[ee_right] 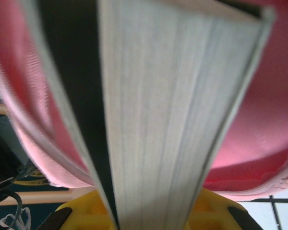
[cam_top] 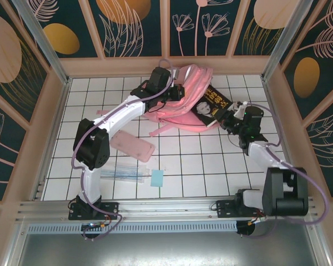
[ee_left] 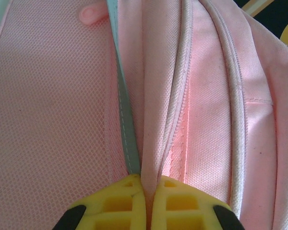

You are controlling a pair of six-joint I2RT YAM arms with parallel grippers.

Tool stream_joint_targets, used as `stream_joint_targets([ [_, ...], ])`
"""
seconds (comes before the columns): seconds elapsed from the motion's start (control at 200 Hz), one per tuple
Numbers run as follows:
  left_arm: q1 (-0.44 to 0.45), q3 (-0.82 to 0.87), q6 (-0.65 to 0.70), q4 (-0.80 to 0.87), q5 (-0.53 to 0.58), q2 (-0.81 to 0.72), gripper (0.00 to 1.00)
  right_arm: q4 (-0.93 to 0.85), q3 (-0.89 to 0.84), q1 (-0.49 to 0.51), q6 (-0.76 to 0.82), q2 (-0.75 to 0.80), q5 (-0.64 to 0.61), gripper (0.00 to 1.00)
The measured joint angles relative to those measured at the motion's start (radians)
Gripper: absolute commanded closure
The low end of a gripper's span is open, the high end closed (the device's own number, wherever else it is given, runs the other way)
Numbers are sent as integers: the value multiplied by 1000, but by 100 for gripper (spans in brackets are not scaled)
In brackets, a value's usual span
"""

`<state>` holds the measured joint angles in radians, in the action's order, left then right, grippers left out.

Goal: Pack books, pencil case, and school supplies into a backpack

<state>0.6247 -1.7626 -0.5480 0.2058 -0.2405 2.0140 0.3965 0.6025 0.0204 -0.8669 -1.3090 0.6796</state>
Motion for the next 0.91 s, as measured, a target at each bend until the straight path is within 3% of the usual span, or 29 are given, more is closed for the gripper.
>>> stream_joint_targets([
  [0.155,0,34,-8,-20,-19,-27,100,103,39,6,-34,-183,85,100],
  [0.325,0,64,-15,-28,-49,-66,100,146,196,20,-24,-386,180,100],
  [0.65,0,68,-15,-29,-67,-79,100,121,482,158,16,-668,276,100],
  [0.906,0,69,-19,-29,-97,-79,100,36,632,174,31,-817,279,100],
])
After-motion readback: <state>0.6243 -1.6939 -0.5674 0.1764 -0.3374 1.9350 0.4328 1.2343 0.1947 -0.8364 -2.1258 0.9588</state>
